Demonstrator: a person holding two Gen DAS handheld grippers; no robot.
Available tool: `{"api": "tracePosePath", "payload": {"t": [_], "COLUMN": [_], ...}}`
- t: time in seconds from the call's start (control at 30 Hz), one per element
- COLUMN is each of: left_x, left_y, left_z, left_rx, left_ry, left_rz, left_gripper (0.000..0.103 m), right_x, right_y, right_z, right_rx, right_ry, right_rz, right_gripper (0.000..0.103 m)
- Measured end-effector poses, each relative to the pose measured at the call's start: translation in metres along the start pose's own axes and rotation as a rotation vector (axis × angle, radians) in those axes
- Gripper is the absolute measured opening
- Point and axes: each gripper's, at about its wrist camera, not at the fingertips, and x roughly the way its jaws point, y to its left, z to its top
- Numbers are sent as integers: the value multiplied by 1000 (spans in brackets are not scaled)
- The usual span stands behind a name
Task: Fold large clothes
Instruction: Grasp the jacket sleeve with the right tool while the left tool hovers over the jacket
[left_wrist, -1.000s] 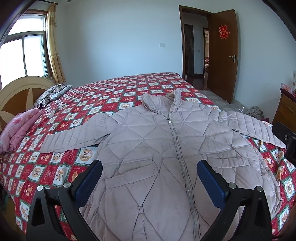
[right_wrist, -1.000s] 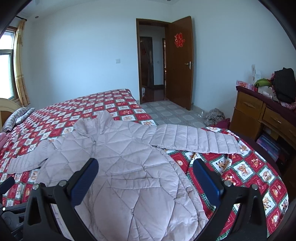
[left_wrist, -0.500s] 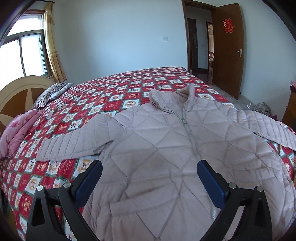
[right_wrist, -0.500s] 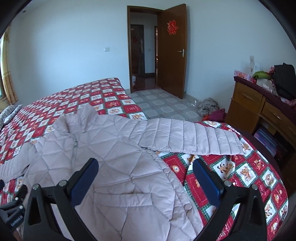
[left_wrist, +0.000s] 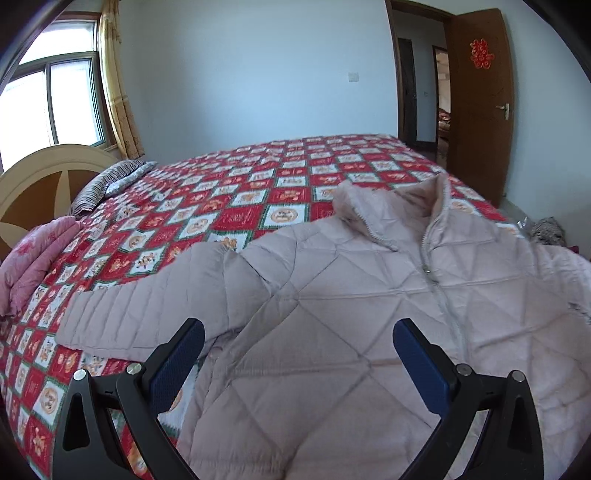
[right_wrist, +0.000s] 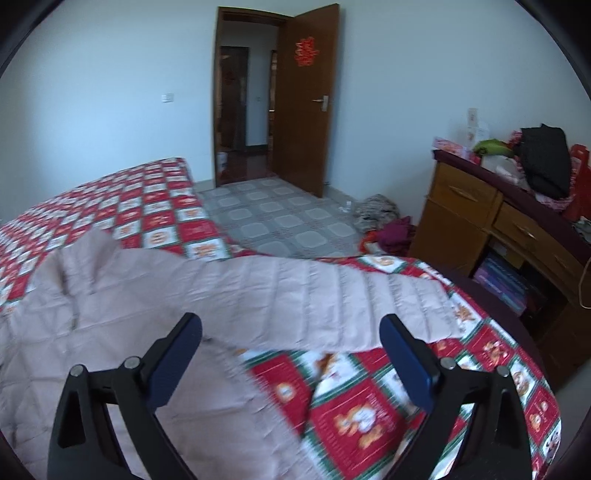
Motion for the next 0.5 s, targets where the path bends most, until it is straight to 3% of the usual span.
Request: {"api": "tracePosePath", "payload": {"t": [0.33, 0.5], "left_x": [71, 78], "left_y": [6, 8], "left_z": [-26, -33], "left_rx": [-59, -81], "left_ry": [136, 156], "left_rz": [-10, -32], "left_gripper": [102, 102], "right_x": [75, 130], "right_y": [-81, -163], "right_z": [12, 3], "right_rx": [143, 326], "right_ry": [80, 197], "right_rz": [-166, -240], "right_gripper": [93, 82]}}
